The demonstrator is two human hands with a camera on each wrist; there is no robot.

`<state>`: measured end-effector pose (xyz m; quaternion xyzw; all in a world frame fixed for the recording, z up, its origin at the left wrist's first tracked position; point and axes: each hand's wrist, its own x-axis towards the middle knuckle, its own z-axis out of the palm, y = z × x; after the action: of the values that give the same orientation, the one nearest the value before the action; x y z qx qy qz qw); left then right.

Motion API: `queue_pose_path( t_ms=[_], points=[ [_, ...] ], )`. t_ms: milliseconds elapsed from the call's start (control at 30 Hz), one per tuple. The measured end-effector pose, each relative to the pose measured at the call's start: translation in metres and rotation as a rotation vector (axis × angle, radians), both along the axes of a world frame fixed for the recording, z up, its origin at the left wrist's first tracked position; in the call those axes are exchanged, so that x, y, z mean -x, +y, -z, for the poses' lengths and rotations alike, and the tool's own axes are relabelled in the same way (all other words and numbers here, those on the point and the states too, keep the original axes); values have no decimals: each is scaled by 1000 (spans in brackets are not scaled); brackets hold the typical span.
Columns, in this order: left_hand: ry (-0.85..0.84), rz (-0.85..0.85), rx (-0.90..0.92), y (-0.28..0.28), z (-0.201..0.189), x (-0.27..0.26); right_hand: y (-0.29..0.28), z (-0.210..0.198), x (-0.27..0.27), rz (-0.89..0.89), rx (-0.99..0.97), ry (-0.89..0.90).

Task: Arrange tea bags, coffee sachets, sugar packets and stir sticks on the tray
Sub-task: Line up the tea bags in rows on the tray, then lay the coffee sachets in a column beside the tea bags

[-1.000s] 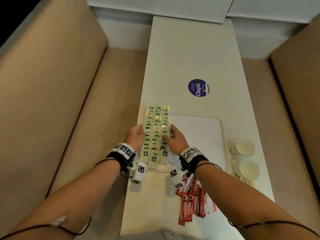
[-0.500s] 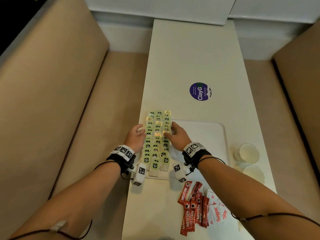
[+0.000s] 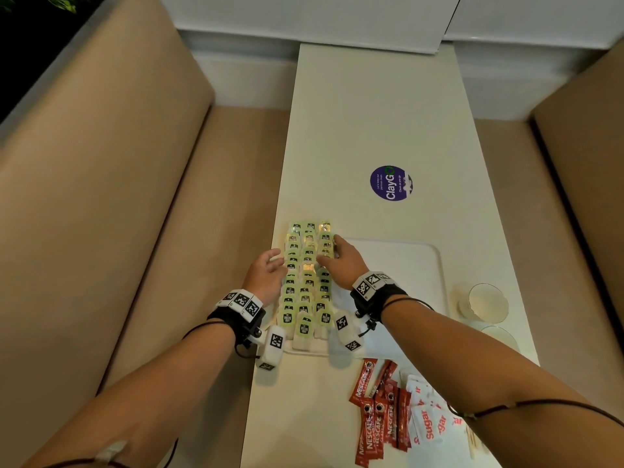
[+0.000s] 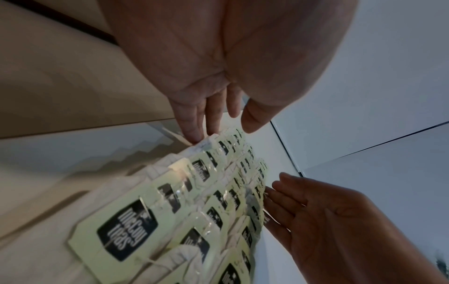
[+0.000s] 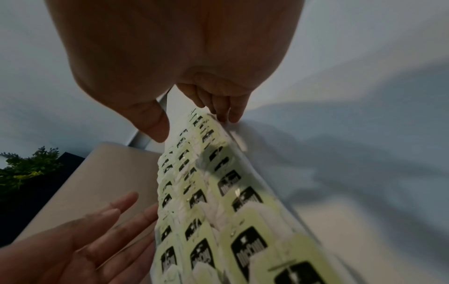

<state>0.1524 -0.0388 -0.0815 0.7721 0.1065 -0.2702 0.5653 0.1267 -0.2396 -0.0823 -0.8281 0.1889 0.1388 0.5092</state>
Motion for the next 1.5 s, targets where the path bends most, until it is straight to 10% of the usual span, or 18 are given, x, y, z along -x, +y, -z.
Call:
queue_pose_path(
  t_ms=[267, 633, 900, 1267, 1500],
  points=[
    [-131, 76, -93, 10, -8, 10, -17, -18, 29, 36, 29, 43],
    [-222, 581, -153, 1, -32, 71, -35, -65, 122, -227, 237, 2],
    [-154, 932, -366, -36, -24, 130, -59, -59, 191, -261, 442, 281],
    [-87, 983, -673, -87, -15, 175, -62, -48, 235, -361, 357, 645],
    [-133, 900, -761, -99, -13, 189, -60, -28, 241, -369, 367, 574]
  ],
)
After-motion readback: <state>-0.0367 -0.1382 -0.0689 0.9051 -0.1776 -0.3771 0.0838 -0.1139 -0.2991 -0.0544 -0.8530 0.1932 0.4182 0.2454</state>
